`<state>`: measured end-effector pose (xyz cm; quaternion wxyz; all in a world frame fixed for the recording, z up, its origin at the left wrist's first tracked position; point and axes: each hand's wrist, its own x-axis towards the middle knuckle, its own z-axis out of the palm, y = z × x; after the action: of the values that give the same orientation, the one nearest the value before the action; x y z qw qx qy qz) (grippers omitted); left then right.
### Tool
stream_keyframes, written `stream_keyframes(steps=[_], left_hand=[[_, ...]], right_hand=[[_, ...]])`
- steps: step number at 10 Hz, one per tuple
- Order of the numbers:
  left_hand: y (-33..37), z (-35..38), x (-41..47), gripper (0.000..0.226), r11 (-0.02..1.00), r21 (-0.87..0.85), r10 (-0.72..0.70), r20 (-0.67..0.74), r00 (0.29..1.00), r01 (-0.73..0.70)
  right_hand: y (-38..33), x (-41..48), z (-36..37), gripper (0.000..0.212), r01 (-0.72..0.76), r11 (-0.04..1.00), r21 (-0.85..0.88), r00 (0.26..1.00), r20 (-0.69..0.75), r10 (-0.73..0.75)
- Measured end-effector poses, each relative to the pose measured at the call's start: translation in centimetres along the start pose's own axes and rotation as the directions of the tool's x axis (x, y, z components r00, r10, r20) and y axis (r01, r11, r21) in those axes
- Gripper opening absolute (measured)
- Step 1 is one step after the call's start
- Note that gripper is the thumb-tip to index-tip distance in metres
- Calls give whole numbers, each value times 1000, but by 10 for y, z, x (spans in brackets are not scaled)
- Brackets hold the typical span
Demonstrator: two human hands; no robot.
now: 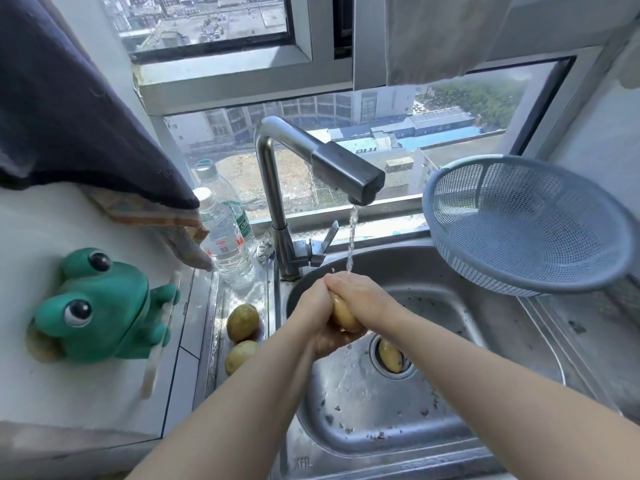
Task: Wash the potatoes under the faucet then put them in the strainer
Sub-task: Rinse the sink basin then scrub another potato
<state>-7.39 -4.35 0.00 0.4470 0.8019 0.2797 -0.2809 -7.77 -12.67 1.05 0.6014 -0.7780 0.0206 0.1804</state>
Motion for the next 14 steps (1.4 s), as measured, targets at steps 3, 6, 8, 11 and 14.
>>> stream_keyframes(steps=[3,6,8,11,14], left_hand=[[-7,-16,-25,46,684,-682,72,416,906,259],[-12,-16,-28,26,619,-781,178,248,952,88],[-11,-4,-30,30,744,-665,150,260,954,64],[-18,1,-31,44,841,-493,280,41,959,-224],[-30,9,-38,42,803,-354,498,-47,866,-480]], right_hand=[[5,2,-10,40,-266,900,346,961,164,221],[12,-18,-3,31,75,994,75,997,0,-75],[5,-15,-7,37,43,946,321,998,-53,-28],[-10,-8,10,20,-121,733,669,928,-186,323],[-19,3,8,21,-107,784,611,901,-273,336]])
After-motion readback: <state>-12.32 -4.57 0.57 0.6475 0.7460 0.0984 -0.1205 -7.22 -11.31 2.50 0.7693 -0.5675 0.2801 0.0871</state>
